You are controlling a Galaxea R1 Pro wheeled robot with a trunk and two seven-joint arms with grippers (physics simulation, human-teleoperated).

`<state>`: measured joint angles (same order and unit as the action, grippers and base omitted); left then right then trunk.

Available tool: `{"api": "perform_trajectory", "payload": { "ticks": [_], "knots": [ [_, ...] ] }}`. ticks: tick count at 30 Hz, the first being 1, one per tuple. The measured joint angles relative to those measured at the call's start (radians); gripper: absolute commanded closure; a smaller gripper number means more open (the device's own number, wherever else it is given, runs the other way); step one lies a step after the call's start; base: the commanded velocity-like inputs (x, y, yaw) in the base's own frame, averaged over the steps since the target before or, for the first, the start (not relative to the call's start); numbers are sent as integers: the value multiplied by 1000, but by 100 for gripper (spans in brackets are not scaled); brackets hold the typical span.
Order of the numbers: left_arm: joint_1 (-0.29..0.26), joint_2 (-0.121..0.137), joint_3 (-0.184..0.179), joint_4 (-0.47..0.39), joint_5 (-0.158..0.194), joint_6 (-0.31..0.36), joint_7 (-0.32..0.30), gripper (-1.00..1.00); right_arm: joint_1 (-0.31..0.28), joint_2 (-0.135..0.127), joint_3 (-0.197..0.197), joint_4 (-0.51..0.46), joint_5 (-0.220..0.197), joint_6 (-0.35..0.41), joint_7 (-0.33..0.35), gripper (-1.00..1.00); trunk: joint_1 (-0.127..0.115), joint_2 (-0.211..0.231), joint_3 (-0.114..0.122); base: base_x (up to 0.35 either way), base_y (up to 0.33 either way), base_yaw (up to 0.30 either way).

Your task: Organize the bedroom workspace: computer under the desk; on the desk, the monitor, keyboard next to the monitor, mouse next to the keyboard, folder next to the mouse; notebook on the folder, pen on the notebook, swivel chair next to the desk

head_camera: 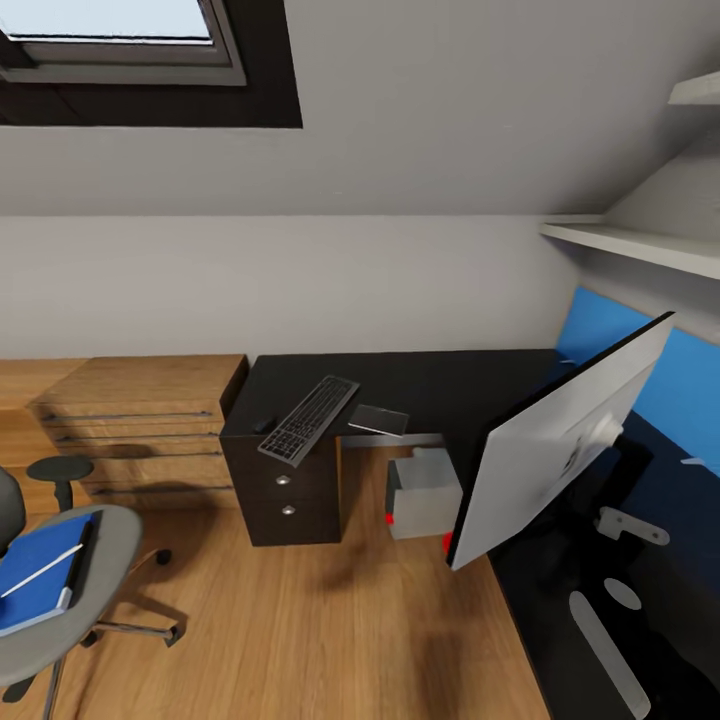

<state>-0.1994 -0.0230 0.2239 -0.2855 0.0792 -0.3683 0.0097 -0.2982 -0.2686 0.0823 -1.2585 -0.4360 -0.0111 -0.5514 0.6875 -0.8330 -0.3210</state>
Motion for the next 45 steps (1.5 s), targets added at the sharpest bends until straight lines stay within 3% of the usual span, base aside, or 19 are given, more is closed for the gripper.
{"api": "perform_trajectory", "payload": {
  "ticks": [16, 45],
  "knots": [
    [0, 0, 3, 0, 4, -1, 2, -100, 0, 0, 1, 0, 1, -1, 5, -100, 0, 0, 17, 0, 0, -145],
    [0, -1, 7, 0, 7, 0, 7, -100, 0, -1, 2, 0, -1, -13, 6, -100, 0, 0, 20, 0, 0, -9]
  ]
}}
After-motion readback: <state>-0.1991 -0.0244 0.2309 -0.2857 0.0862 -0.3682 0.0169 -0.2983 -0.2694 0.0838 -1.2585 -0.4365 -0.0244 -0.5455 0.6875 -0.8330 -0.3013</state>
